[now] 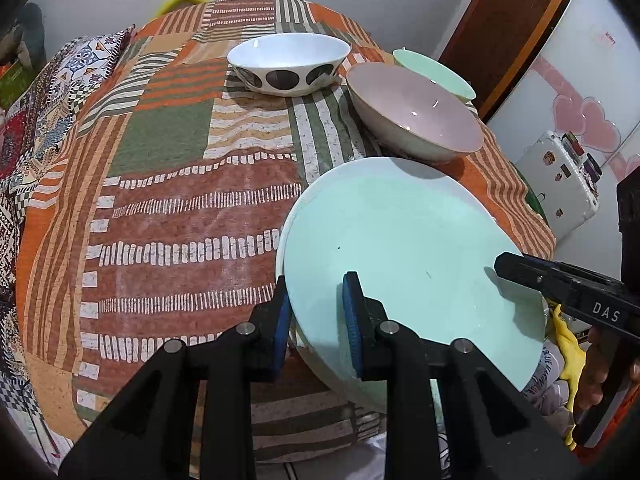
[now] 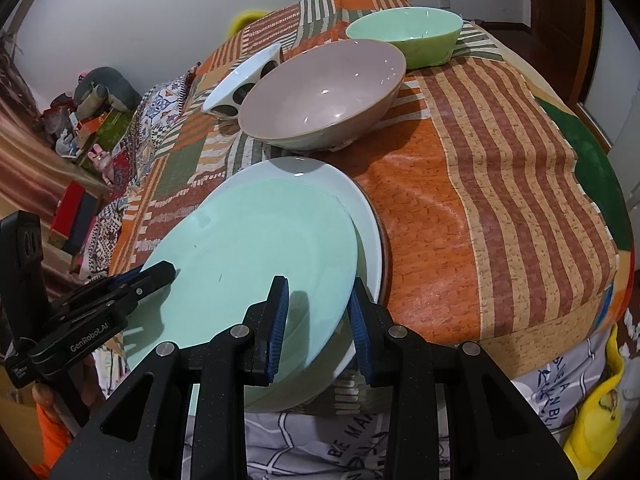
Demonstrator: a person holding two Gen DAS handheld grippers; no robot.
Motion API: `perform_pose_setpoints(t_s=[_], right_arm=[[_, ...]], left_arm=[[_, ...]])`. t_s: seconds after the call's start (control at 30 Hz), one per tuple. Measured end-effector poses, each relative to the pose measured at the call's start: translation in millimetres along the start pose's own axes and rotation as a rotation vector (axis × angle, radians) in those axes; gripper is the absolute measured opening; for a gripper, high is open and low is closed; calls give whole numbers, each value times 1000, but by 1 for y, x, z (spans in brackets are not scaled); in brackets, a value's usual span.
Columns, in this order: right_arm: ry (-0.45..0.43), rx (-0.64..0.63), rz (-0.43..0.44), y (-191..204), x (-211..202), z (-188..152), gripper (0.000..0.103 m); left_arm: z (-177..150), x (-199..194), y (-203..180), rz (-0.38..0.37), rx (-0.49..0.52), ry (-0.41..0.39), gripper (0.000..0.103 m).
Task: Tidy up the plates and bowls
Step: 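Lift the mint-green plate with both grippers and carry it over the white plate, then lower the mint-green plate onto the white plate and open both grippers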
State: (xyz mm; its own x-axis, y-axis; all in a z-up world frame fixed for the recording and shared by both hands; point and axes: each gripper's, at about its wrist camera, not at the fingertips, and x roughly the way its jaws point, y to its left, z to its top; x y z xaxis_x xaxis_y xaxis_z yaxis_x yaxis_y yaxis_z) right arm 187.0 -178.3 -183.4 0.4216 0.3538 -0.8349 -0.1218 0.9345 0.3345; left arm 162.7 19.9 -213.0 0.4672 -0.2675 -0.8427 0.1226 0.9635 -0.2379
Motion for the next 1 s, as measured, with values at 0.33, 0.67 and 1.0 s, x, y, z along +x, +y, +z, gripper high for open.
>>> perform_pose_setpoints(t_s=[0.33, 0.67, 1.0], right_arm=[[-1, 14, 7, -4, 0, 3, 29], [-1, -2, -7, -4, -2, 6, 29], [25, -43, -25, 2, 0, 10, 29]], left_arm=[[5, 8, 0, -1, -10, 7, 24], [9, 14, 3, -18, -38, 3, 25], [12, 16, 5, -29, -48, 14, 26]])
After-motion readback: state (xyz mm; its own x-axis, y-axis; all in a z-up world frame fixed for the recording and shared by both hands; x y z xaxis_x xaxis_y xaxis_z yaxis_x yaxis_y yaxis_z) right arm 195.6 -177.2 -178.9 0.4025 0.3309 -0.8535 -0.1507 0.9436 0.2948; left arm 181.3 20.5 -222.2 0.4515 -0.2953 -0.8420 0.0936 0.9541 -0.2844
